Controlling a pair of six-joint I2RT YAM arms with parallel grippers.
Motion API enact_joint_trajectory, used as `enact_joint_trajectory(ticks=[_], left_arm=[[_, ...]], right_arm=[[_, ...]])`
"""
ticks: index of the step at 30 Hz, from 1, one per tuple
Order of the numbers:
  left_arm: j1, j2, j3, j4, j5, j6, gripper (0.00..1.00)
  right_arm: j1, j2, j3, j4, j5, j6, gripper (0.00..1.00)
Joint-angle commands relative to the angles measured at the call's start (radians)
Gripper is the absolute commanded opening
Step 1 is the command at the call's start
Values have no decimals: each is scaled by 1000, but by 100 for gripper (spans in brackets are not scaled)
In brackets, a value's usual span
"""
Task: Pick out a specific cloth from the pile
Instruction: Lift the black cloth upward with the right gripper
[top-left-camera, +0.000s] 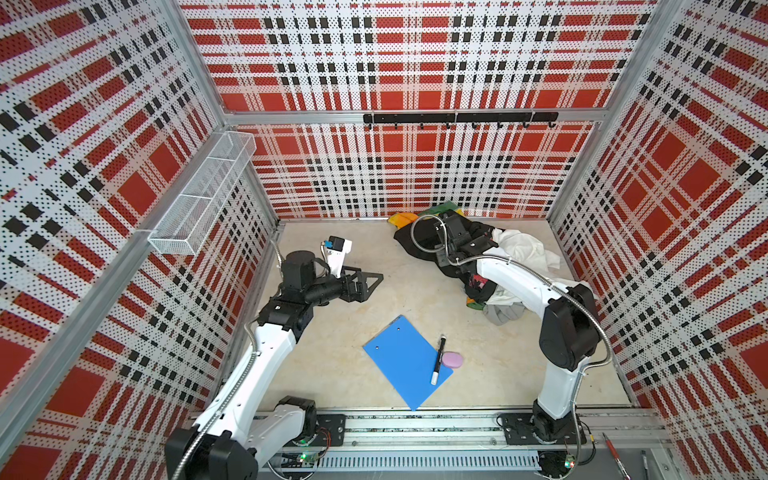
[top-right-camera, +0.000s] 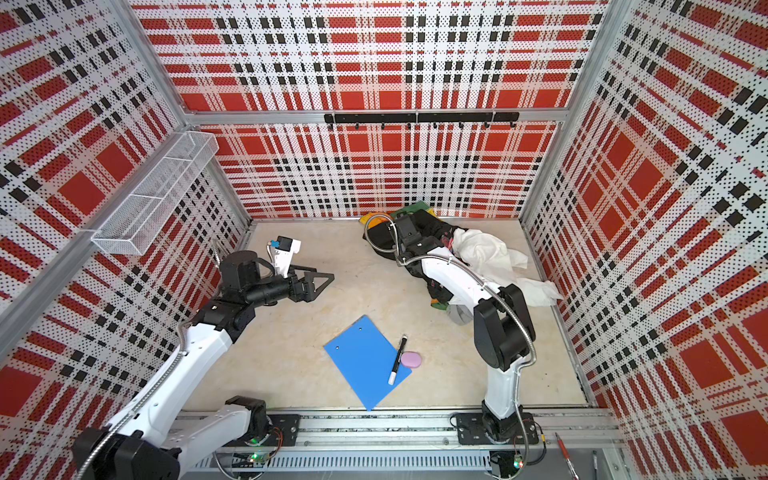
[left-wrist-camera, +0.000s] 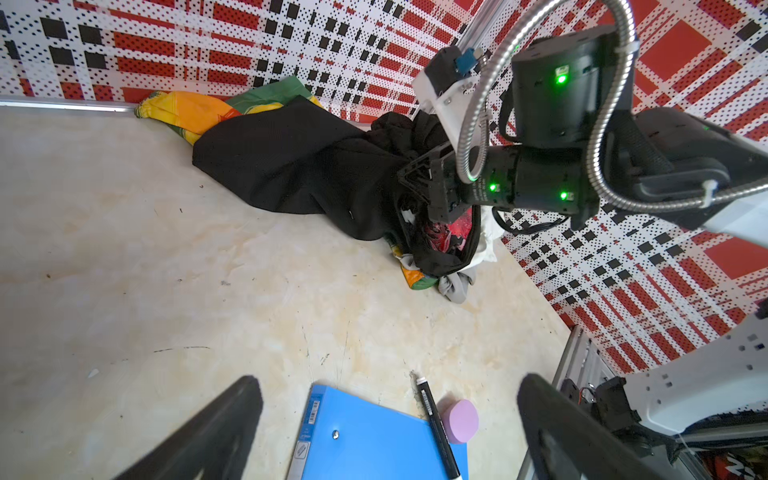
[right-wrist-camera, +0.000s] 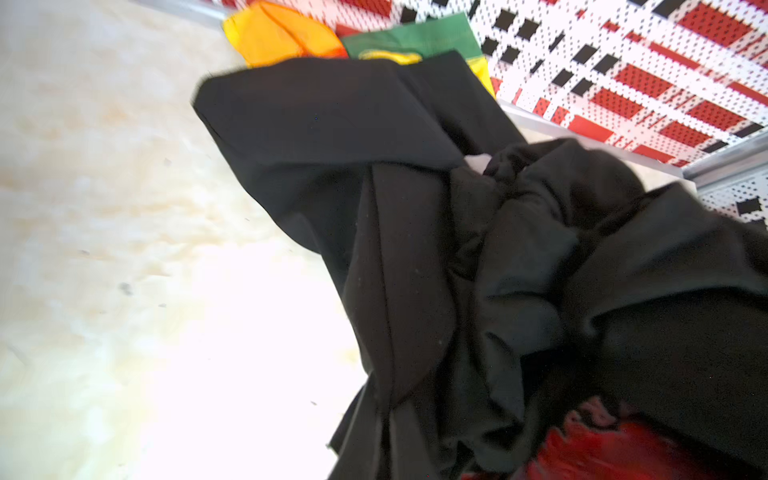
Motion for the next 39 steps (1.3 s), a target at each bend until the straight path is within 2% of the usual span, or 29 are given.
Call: enact_joint_trajectory(ticks=[1, 8, 16, 25, 35, 39], left_arm=[[2, -25, -14, 37, -19, 9, 99], [-1, -27, -14, 39, -20, 10, 99], [-2, -30, -15, 38, -29, 12, 99], [-1, -30, -17, 43, -32, 11, 99], [-2, -39, -19, 47, -33, 12, 99], [-2, -41, -20, 46, -34, 12, 99]], right_arm=[[1, -92, 64, 80, -77, 24, 2], [-60, -166, 73, 101, -133, 68, 2], [-108, -239, 50, 183, -326, 100, 4], [-124, -295, 74, 253, -391, 130, 5], [-137, -323, 148, 290, -391, 151, 6], [-141, -359, 96, 384, -419, 179, 6]])
